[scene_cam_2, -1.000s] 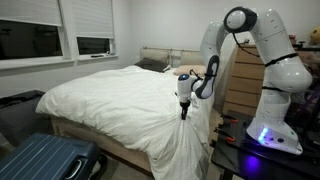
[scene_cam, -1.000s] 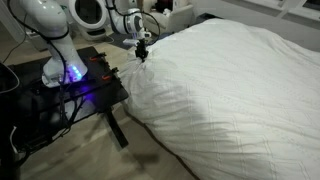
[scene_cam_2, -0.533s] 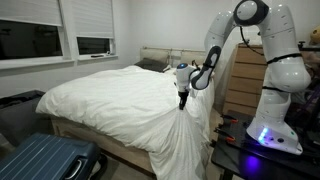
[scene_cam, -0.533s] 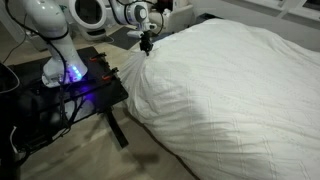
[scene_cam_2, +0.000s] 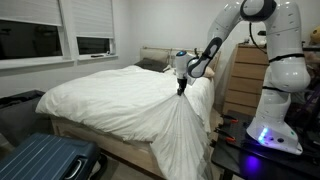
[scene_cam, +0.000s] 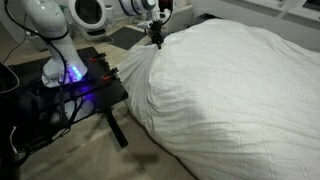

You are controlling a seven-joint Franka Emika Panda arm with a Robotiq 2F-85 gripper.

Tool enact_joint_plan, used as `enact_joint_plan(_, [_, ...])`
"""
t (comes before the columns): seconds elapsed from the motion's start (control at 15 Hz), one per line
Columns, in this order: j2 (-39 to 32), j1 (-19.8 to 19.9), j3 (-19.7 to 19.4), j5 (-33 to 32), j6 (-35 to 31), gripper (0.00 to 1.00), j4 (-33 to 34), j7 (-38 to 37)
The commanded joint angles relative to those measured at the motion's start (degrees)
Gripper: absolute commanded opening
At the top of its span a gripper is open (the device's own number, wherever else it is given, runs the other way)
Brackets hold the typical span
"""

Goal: Uncover the right corner of the bed

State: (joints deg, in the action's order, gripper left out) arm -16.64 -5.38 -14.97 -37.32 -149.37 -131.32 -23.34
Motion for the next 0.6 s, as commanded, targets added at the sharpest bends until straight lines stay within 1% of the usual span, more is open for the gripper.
enact_joint_plan(0.0, [2.77,2.56,-0.72,-1.35,4.44,0.00,4.62,1.09])
enact_joint_plan(0.33, [0.84,5.34,-0.64,-0.54,7.41,0.00,13.52,1.76])
enact_joint_plan(0.53, [-0.67,7.33,-0.18,1.76,9.49,0.00,20.23,4.46])
